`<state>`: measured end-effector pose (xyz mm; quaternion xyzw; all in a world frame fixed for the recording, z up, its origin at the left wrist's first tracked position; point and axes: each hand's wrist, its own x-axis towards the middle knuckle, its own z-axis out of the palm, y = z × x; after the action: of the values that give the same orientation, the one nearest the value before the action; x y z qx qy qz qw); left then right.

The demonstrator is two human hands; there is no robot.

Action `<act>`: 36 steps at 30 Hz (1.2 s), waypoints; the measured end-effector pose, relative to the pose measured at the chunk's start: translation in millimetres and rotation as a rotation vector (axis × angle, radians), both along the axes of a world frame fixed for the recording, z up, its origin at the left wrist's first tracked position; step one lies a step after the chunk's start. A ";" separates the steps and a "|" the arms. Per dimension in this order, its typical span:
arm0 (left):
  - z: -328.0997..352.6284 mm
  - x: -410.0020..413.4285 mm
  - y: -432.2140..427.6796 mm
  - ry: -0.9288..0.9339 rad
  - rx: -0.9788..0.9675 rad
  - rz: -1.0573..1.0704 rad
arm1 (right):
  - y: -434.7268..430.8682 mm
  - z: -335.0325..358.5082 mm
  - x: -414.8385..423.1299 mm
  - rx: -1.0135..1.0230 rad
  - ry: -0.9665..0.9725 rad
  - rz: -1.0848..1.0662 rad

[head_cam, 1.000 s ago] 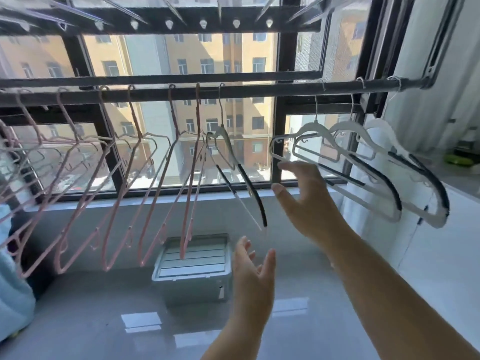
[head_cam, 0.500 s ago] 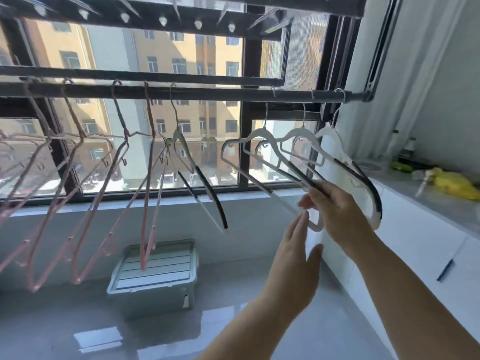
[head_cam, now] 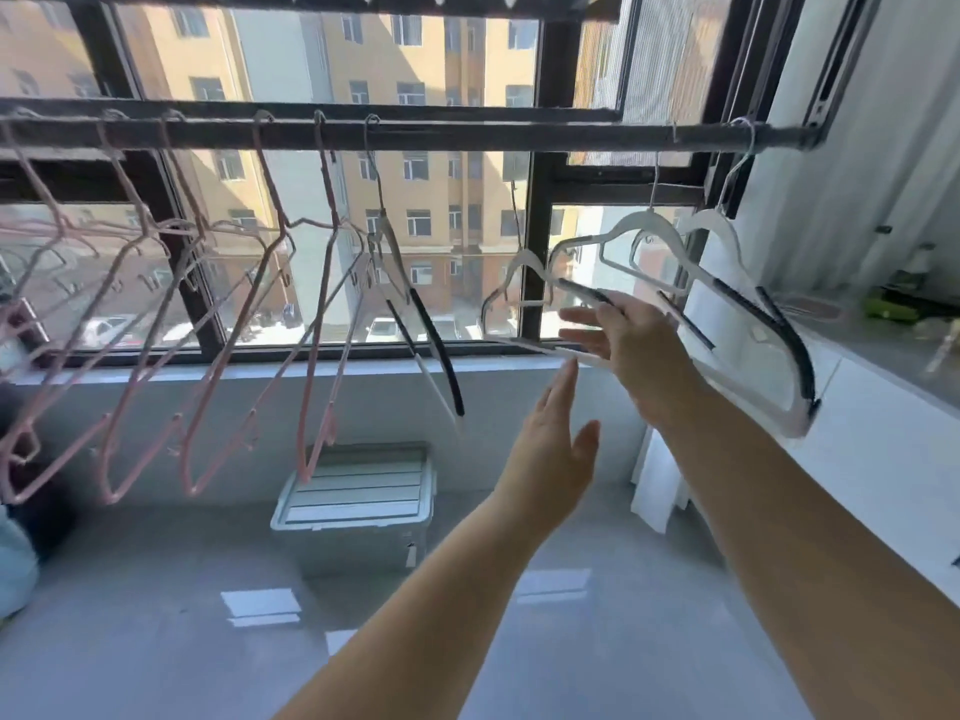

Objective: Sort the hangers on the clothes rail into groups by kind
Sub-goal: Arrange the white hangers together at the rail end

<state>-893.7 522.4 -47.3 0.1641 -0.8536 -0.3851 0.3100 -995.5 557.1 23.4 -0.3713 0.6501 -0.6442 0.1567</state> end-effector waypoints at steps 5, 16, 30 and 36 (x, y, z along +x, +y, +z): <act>-39.4 16.9 -33.2 -0.092 0.095 0.127 | 12.8 -44.5 -9.2 0.113 -0.008 -0.107; -102.1 95.5 -144.1 -0.503 0.007 0.456 | 74.0 -103.2 -22.9 -0.062 -0.459 -0.068; -80.4 138.5 -145.7 -0.109 0.563 0.309 | 79.8 -173.4 -36.0 0.328 -0.175 -0.580; -75.8 114.3 -90.5 -0.062 0.449 0.309 | 65.9 -186.6 28.4 0.399 -0.102 -0.250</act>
<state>-779.3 431.9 -123.1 0.3688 -0.7206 -0.5078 0.2949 -967.1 623.0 -163.2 -0.2165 0.7968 -0.5351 0.1785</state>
